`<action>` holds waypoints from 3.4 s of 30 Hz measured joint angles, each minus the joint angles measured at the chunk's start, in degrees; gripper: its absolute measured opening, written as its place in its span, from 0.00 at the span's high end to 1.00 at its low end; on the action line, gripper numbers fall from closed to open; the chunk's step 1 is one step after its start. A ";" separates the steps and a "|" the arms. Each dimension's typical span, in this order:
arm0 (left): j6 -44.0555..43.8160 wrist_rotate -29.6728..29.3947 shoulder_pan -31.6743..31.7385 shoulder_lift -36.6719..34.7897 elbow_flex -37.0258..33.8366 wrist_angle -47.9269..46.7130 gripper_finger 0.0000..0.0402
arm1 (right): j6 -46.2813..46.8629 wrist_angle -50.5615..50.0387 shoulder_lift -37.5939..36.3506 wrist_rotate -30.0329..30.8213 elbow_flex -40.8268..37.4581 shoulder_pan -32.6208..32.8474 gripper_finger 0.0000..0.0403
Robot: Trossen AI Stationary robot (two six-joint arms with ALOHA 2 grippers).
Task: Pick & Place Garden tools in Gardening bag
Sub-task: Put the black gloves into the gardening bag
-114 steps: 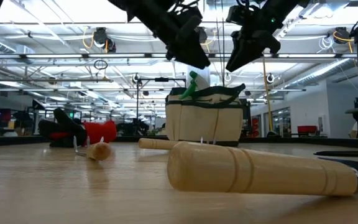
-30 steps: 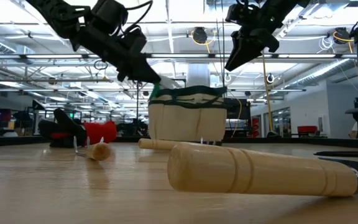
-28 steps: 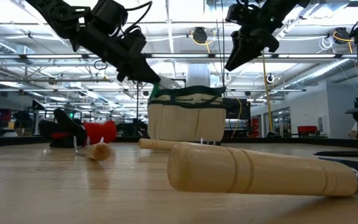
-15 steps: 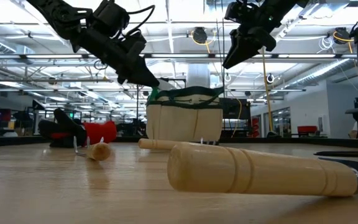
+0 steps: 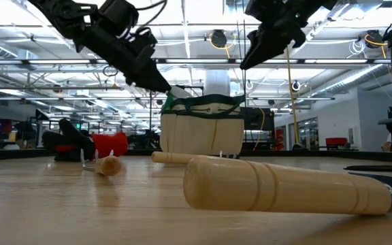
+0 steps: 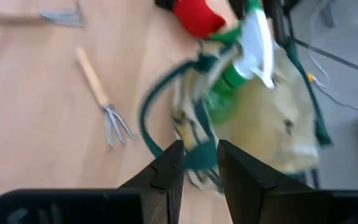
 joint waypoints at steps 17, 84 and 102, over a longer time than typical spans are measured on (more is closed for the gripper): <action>-15.08 -4.19 -6.82 -16.12 0.02 -30.86 0.47 | 0.83 27.84 0.48 -10.99 -15.66 8.48 0.47; -1.08 -6.76 -9.83 10.51 24.15 -0.96 0.96 | 4.95 33.83 0.44 -6.26 -21.64 12.60 0.47; -0.19 -6.73 -5.80 25.01 31.87 -14.00 0.95 | 4.83 32.75 0.44 -6.25 -21.64 12.62 0.47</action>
